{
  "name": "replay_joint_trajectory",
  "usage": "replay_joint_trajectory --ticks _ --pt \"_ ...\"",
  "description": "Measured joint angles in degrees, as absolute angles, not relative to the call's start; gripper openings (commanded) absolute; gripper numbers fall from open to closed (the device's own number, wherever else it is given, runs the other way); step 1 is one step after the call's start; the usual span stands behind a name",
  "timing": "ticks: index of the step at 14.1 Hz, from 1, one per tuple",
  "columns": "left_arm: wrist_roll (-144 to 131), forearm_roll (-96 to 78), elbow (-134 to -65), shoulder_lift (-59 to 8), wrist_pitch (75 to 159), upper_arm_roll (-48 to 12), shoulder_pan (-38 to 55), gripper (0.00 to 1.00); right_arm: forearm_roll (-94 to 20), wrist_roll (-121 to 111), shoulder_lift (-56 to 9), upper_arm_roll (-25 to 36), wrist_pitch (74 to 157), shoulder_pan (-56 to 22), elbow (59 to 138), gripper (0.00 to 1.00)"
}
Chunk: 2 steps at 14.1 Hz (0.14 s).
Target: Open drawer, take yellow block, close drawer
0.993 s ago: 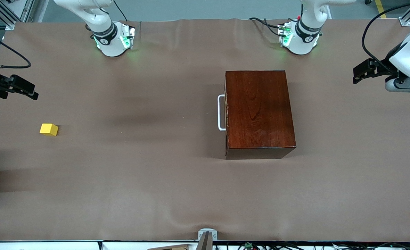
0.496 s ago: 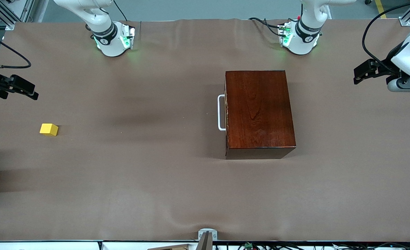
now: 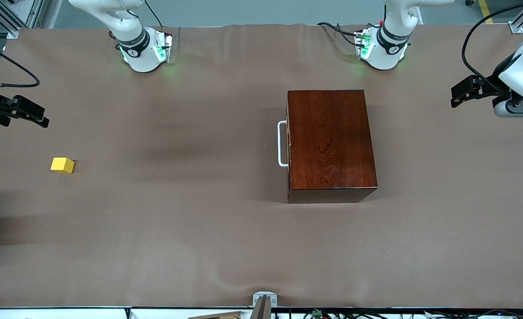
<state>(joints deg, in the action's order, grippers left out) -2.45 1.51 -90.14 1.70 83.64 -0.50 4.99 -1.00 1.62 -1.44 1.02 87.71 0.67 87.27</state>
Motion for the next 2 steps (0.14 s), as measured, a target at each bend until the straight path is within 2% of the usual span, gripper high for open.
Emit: replay_joint_trajectory --ticks 2 --pt "-2.45 1.51 -90.14 1.7 83.64 -0.52 5.01 1.0 -1.0 1.62 -1.44 1.02 87.71 0.67 87.27 1.0"
